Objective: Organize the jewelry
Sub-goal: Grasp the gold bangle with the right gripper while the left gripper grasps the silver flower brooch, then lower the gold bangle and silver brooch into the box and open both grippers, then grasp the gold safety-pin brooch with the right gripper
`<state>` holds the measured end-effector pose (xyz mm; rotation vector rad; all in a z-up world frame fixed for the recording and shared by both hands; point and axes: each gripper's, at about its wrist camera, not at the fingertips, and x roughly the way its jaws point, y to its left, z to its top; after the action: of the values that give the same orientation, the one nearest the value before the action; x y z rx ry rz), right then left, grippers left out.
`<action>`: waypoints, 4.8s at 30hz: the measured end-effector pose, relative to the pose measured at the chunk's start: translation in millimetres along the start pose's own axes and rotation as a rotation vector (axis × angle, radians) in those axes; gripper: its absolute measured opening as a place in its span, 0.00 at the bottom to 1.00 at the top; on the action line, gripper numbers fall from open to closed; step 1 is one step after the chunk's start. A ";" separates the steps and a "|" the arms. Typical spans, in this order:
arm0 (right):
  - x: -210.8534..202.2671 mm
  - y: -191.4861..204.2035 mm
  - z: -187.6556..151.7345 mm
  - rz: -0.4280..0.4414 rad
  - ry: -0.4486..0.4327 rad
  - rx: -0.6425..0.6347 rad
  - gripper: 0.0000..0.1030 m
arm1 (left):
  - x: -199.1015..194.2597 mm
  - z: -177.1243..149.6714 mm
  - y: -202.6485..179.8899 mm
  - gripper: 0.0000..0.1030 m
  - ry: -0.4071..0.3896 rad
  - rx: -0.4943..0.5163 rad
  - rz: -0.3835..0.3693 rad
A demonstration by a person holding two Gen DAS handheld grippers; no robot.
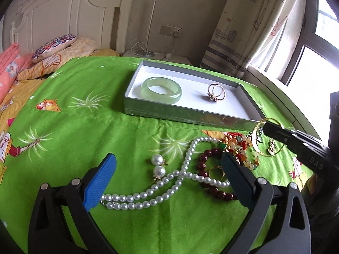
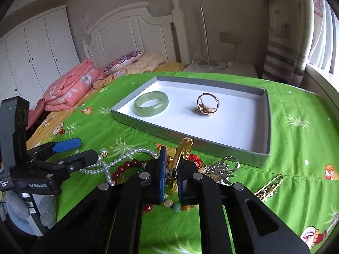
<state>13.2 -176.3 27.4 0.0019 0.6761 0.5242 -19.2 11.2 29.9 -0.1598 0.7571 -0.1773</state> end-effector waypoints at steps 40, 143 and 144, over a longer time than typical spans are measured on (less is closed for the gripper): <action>-77.1 -109.0 -48.1 -0.004 -0.143 0.279 0.09 | 95.9 19.9 -192.3 0.49 0.165 0.579 0.058; -10.3 -86.5 -36.8 -0.191 0.175 0.193 0.62 | -30.2 -16.2 -5.9 0.98 -0.105 -0.043 0.005; -7.7 -84.1 -36.0 -0.196 0.180 0.190 0.63 | -28.4 -17.5 0.1 0.98 -0.089 -0.073 -0.015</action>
<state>25.5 -259.0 -10.4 0.0665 0.8898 0.2717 -51.6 16.1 36.2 -0.2414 0.6739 -0.1561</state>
